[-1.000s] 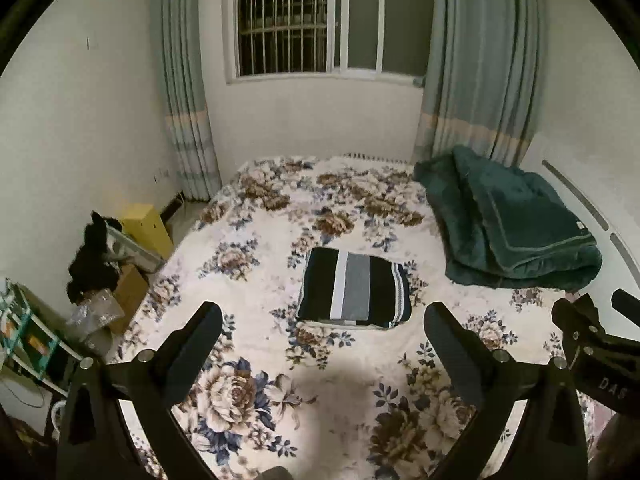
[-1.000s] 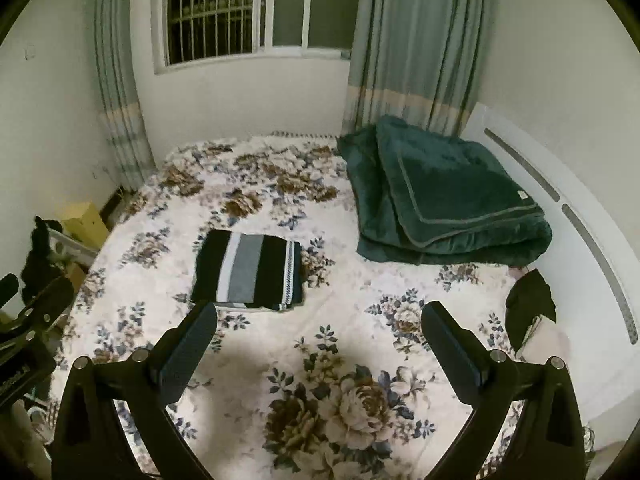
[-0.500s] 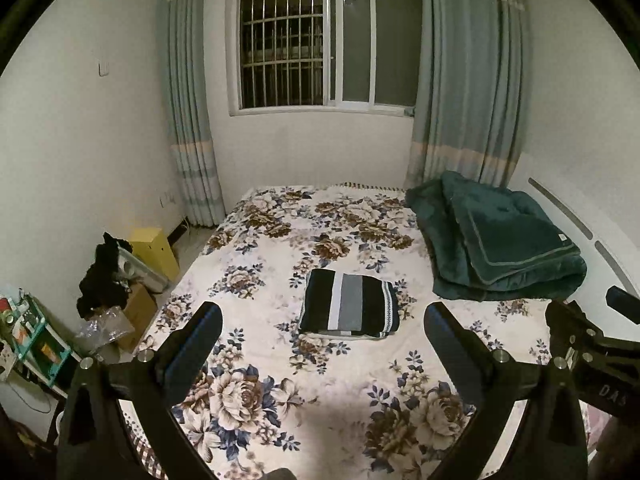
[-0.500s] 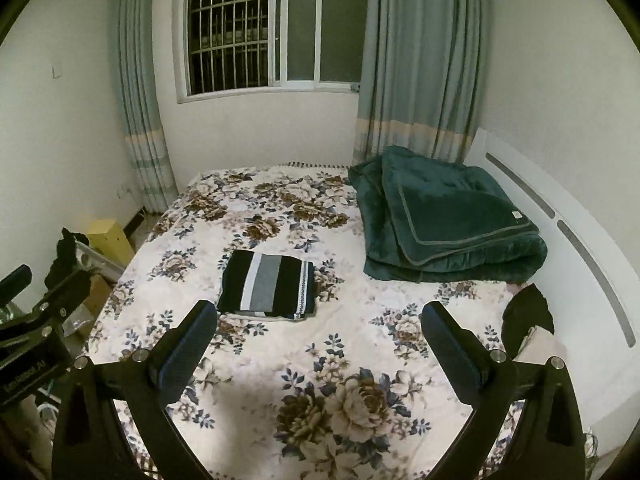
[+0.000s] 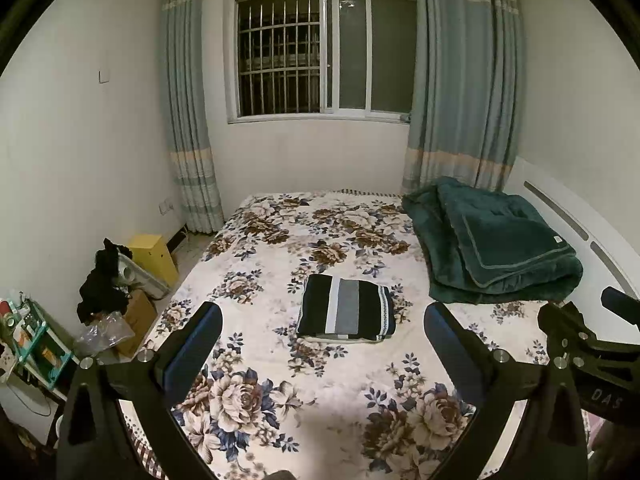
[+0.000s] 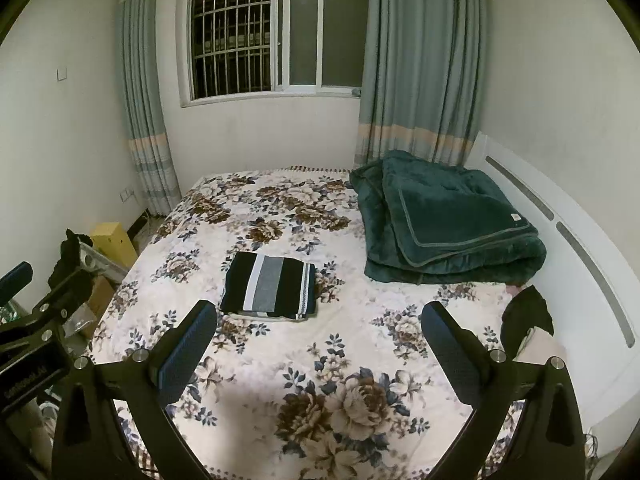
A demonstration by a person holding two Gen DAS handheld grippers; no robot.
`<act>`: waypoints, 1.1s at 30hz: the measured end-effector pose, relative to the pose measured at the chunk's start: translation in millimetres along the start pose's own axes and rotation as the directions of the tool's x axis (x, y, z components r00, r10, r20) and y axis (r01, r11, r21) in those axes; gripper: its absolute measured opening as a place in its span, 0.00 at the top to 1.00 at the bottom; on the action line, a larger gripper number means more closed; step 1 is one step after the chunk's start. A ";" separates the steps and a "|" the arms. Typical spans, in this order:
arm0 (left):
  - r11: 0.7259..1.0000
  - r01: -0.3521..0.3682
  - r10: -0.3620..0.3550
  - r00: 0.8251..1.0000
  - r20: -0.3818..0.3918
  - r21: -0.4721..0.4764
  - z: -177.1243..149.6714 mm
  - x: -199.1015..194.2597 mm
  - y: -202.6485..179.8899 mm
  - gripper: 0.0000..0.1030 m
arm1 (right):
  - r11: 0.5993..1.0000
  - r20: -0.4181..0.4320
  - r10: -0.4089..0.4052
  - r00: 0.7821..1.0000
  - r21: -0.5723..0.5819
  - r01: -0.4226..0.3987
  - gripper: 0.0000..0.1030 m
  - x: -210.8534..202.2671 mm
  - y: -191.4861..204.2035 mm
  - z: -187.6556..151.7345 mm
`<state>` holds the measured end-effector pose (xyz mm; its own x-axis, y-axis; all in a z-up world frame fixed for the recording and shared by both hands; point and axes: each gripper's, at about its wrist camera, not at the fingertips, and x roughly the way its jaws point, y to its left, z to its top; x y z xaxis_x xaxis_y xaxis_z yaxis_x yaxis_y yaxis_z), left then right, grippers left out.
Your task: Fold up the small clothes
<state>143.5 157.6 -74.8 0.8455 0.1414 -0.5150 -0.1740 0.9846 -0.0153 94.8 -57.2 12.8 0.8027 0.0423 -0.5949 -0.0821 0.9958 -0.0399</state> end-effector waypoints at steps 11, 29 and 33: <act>1.000 0.002 -0.002 1.000 -0.001 0.001 0.6 -0.4 -0.6 0.00 | 1.000 0.006 0.007 1.000 -0.003 -0.007 0.00 2.7 0.9 1.1; 1.000 -0.021 0.021 1.000 0.022 -0.002 4.8 -6.7 -1.7 0.00 | 1.000 0.013 0.013 1.000 -0.006 -0.013 0.00 5.1 6.0 6.6; 1.000 -0.020 0.020 1.000 0.024 -0.002 5.1 -6.3 -1.2 0.00 | 1.000 0.014 0.010 1.000 -0.001 -0.010 0.00 3.4 7.4 6.8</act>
<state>141.0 156.1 -67.2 0.8537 0.1632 -0.4945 -0.1914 0.9815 -0.0066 100.9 -49.1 15.9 0.8098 0.0529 -0.5843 -0.0904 0.9953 -0.0352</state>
